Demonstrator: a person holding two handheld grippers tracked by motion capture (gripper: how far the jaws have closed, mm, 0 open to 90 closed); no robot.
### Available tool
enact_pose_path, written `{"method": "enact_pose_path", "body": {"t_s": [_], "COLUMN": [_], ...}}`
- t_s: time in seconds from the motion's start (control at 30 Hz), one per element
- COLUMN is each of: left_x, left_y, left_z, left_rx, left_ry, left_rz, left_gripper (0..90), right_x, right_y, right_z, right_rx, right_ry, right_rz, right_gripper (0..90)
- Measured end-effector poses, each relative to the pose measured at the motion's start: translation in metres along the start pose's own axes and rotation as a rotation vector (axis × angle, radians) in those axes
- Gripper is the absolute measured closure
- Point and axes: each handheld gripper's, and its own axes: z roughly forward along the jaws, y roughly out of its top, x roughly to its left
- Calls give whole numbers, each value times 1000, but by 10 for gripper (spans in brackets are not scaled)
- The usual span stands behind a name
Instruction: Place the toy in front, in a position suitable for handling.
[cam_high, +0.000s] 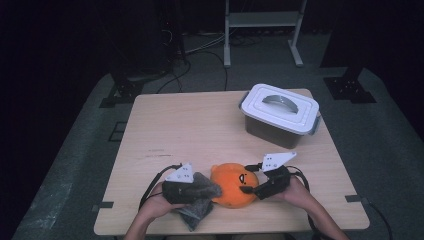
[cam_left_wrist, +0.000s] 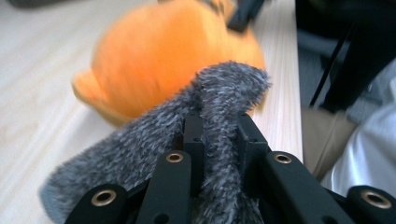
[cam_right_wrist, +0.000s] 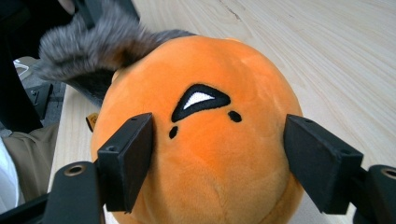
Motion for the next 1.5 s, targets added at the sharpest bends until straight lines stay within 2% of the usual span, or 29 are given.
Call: {"method": "enact_pose_path", "body": {"t_s": [0.03, 0.07, 0.1, 0.13, 0.17, 0.27, 0.3, 0.33, 0.37, 0.5, 0.63, 0.7, 0.87, 0.97, 1.1, 1.27, 1.37, 1.4, 1.5], "left_x": [1, 1, 1, 1, 2, 4, 6, 6, 7, 5, 2, 2, 1, 5, 9, 7, 5, 5, 3], "left_y": [5, 16, 16, 23, 25, 22, 15, 15, 10, -6, -13, -11, 4, 17, 25, 17, 13, 11, 9], "left_z": [1, 5, 5, 12, 16, 21, 22, 22, 21, 13, 8, 6, 8, 12, 19, 24, 22, 22, 22], "left_rx": [-14, -17, -17, 7, 18, 26, 0, 0, -15, -1, 39, 51, 8, -20, -9, 31, 29, 29, 26], "left_ry": [-3, -10, -10, -16, -22, -46, -69, -69, -76, -67, -37, -33, -39, -28, -25, -47, -56, -56, -62], "left_rz": [4, 28, 28, 57, 60, 55, 21, 21, 4, -17, -7, 4, 18, 26, 30, 19, 6, 5, 8], "left_gripper": [779, 779, 779, 779, 779, 779, 779, 778, 778, 777, 776, 777, 777, 776, 776, 776, 776, 776, 776], "right_x": [1, 2, 3, 3, 3, 2, 2, 2, 2, 3, 4, 6, 7, 8, 10, 11, 12, 10, 9], "right_y": [0, 1, 1, 1, 1, 0, -1, -1, -1, -1, -1, -1, -1, 0, 1, 1, 6, 9, 8], "right_z": [1, 1, 1, 1, 1, 0, -1, -1, -1, -1, -1, -1, -1, -1, -1, -2, -7, -12, -13], "right_rx": [3, 5, 6, 6, 7, 7, 12, 12, 11, 13, 12, 15, 20, 26, 34, 25, 22, 26, 41], "right_ry": [-3, -4, -6, -7, -7, -4, -1, -1, 0, -1, -6, -15, -18, -19, -24, -30, -13, -16, -14], "right_rz": [-5, -6, -6, -6, -8, -8, -18, -18, -21, -32, -33, -39, -41, -49, -66, -69, -58, -40, -37], "right_gripper": [245, 245, 245, 246, 246, 246, 248, 248, 249, 249, 249, 248, 249, 250, 252, 242, 224, 203, 202]}}
